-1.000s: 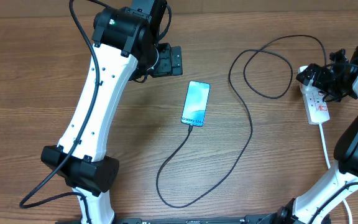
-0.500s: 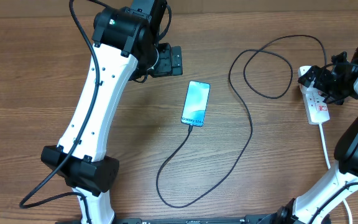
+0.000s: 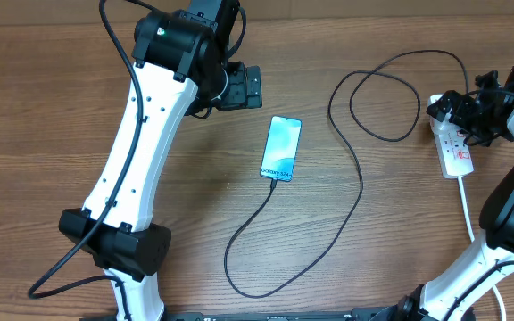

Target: Plug charger to phone and switch on socket

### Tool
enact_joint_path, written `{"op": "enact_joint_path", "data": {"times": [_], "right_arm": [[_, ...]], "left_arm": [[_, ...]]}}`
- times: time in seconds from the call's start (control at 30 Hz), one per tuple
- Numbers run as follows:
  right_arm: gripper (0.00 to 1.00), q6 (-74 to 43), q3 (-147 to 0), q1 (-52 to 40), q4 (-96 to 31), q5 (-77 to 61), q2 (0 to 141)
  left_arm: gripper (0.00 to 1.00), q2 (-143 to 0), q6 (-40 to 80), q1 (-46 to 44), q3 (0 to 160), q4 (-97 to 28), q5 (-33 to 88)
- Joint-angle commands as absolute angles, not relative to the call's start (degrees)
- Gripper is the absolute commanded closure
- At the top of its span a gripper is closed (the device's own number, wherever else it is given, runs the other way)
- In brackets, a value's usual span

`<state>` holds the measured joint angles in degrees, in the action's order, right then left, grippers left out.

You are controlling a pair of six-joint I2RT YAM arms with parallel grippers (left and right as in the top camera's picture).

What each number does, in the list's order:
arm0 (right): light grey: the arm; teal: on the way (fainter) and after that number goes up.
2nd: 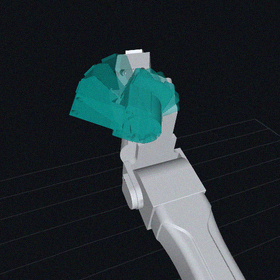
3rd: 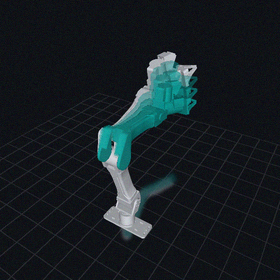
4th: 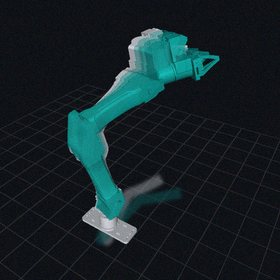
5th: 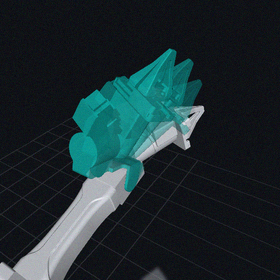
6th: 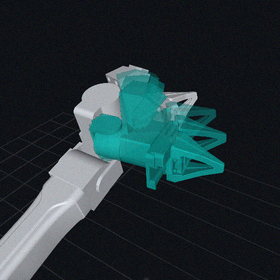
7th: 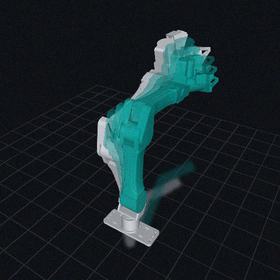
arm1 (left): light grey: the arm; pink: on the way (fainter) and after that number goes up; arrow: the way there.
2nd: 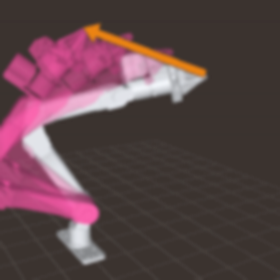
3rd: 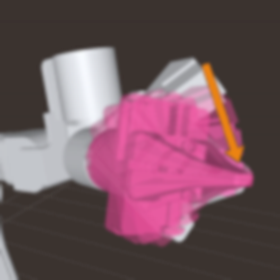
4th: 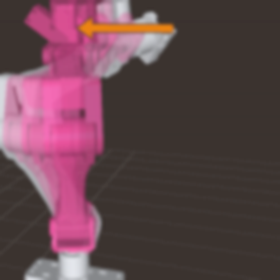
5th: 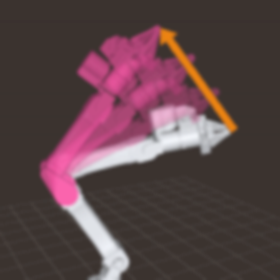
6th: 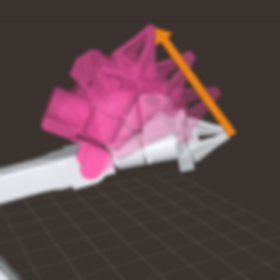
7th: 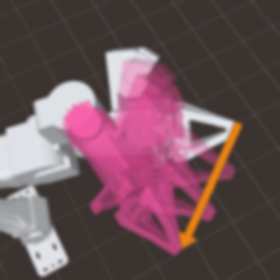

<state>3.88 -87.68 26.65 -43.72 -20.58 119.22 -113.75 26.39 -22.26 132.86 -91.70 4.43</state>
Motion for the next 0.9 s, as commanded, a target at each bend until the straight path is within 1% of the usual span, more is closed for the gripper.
{"op": "enact_joint_path", "data": {"times": [0.0,0.27,0.87], "right_arm": [[0.0,4.6,-87.1,26.4,-44.2,-22.5,119.8],[0.0,3.0,-87.1,26.4,-44.5,-18.5,119.8],[0.0,3.0,-87.0,26.4,-46.8,-20.9,119.8]], "left_arm": [[0.0,-114.1,25.3,-22.1,133.2,-91.6,3.9],[0.01,-114.1,25.3,-22.1,133.2,-91.6,3.9],[0.0,-114.1,25.3,-22.1,133.2,-91.6,3.9]]}}
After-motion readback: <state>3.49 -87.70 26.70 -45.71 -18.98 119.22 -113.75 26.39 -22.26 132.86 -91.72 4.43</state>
